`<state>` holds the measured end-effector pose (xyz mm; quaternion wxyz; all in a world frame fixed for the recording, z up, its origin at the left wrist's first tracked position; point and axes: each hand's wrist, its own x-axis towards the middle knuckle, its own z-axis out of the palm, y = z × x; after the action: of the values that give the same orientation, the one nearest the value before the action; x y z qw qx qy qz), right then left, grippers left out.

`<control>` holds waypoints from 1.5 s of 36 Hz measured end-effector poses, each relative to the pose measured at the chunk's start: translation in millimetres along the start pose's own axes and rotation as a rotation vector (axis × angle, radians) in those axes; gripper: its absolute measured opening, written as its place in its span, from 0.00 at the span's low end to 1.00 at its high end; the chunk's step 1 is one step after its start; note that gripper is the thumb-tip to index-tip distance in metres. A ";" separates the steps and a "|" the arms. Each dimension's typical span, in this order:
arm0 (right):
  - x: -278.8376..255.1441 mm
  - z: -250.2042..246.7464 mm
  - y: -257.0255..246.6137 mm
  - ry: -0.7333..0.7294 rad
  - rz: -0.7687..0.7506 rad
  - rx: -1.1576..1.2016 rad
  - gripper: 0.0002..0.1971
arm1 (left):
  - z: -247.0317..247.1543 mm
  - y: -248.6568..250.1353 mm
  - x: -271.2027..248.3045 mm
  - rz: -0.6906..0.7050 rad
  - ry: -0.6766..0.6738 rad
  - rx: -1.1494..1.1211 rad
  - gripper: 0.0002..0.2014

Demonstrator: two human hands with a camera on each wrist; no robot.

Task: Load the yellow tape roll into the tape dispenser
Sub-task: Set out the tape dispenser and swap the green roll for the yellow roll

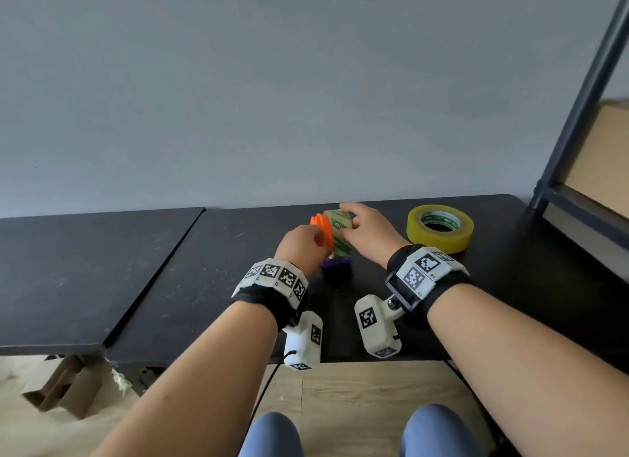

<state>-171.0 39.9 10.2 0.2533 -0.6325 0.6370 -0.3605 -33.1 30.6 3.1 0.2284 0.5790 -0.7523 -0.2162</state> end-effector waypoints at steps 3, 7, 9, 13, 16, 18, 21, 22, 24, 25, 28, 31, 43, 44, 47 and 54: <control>0.1 0.3 3.8 0.014 0.028 0.018 0.32 | -1.7 2.2 -0.2 -0.008 0.015 -0.058 0.10; -2.5 0.1 5.0 0.000 0.063 0.069 0.31 | -4.8 1.2 3.2 -0.043 0.033 -0.161 0.10; -4.6 0.5 4.4 -0.002 0.063 0.075 0.23 | -3.2 -0.9 4.8 -0.070 0.022 -0.205 0.08; -7.0 1.8 2.9 -0.011 0.037 0.028 0.05 | 1.6 -6.5 7.3 -0.090 0.007 -0.205 0.06; -5.2 2.2 2.0 -0.001 0.023 -0.026 0.09 | 0.6 -6.2 6.8 -0.094 -0.003 -0.181 0.07; -4.5 2.5 0.7 0.009 0.036 -0.038 0.12 | -0.9 -6.0 6.7 -0.098 0.008 -0.158 0.06; -3.4 4.9 1.3 0.021 0.073 -0.023 0.05 | -3.0 -6.8 8.4 -0.093 0.035 -0.121 0.04; -3.2 6.1 1.5 0.027 0.082 -0.017 0.05 | -3.6 -7.3 9.1 -0.090 0.044 -0.108 0.04; -2.1 8.7 1.9 0.038 0.101 -0.004 0.09 | -4.5 -8.3 9.9 -0.093 0.060 -0.111 0.03; -1.4 9.8 1.8 0.045 0.105 0.008 0.10 | -4.9 -8.3 10.0 -0.097 0.066 -0.119 0.03; -0.2 11.6 0.4 0.064 0.118 0.023 0.11 | -6.0 -7.3 9.0 -0.114 0.081 -0.143 0.03; 0.0 11.4 -1.0 0.101 0.109 -0.014 0.13 | -6.4 -7.6 9.1 -0.118 0.088 -0.177 0.03; -1.4 14.9 -7.6 0.187 0.094 -0.083 0.14 | -7.3 -2.0 7.3 -0.084 0.112 -0.175 0.04; -2.1 14.5 -7.6 0.195 0.089 -0.080 0.14 | -7.6 -2.1 7.4 -0.078 0.117 -0.172 0.05; -2.8 7.5 -4.0 0.293 0.077 -0.133 0.17 | -11.3 -3.3 5.5 -0.081 0.137 -0.128 0.06; -1.7 -12.2 10.3 0.346 0.120 -0.171 0.19 | -6.8 -31.2 26.2 -0.103 0.144 -0.394 0.12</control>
<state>-186.8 42.7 9.4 0.1064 -0.5411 0.7361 -0.3925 -10.9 -2.6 -7.4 0.3790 0.5746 -0.6467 -0.3286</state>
